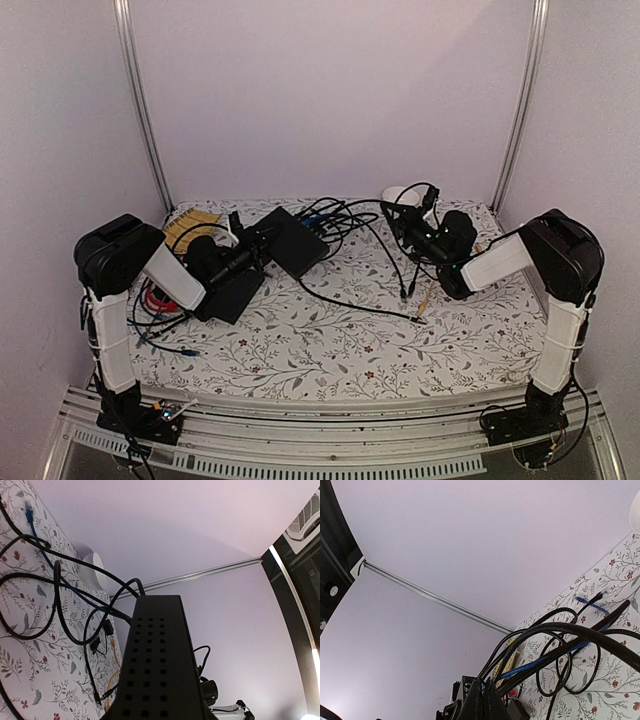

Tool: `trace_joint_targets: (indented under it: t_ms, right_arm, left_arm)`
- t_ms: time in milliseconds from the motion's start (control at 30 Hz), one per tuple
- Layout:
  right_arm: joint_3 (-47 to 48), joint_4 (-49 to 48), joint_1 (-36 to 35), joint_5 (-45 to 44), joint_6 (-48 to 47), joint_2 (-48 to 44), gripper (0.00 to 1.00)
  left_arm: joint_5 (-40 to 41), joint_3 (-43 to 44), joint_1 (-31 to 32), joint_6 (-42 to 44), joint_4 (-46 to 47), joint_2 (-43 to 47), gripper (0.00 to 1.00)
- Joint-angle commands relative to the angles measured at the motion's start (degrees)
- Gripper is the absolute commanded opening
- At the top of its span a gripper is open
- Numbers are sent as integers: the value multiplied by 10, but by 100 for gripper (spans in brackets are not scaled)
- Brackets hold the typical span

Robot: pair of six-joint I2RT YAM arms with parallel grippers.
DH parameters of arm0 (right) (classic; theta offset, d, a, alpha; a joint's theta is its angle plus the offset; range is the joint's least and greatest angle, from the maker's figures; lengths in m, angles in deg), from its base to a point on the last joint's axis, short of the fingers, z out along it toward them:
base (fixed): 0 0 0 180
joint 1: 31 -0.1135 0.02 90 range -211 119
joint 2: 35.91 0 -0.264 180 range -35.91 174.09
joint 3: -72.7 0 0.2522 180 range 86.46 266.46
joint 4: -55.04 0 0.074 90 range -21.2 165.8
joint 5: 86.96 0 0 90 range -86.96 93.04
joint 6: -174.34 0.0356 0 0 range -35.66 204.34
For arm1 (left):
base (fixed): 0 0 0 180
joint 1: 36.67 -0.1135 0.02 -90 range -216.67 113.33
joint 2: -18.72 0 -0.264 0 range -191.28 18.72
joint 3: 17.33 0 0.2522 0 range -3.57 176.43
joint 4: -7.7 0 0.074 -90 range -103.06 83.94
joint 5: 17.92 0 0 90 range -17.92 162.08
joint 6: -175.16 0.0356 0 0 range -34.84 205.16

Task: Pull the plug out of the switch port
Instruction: Pull the connector from the switch port.

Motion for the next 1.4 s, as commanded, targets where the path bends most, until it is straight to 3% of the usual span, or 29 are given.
trace_joint_targets:
  t_ms: [0,67,167,300,667,1367]
  right_arm:
    - [11,-6,-7,33,-18,-15,2]
    - [11,11,-16,55,-25,-23,6]
    - [1,51,-39,67,-45,-45,30]
    - [11,77,-66,90,-60,-38,45]
    - [43,93,-107,98,-43,4,46]
    - [69,66,-118,110,5,52,46]
  left_arm:
    - [-9,21,-3,-2,179,4,0]
    - [-20,31,-4,-7,180,-2,0]
    - [-30,40,-6,-14,184,-7,0]
    - [-38,47,-5,-17,183,-13,0]
    - [-46,51,0,-16,169,2,0]
    - [-51,58,8,-21,169,1,0]
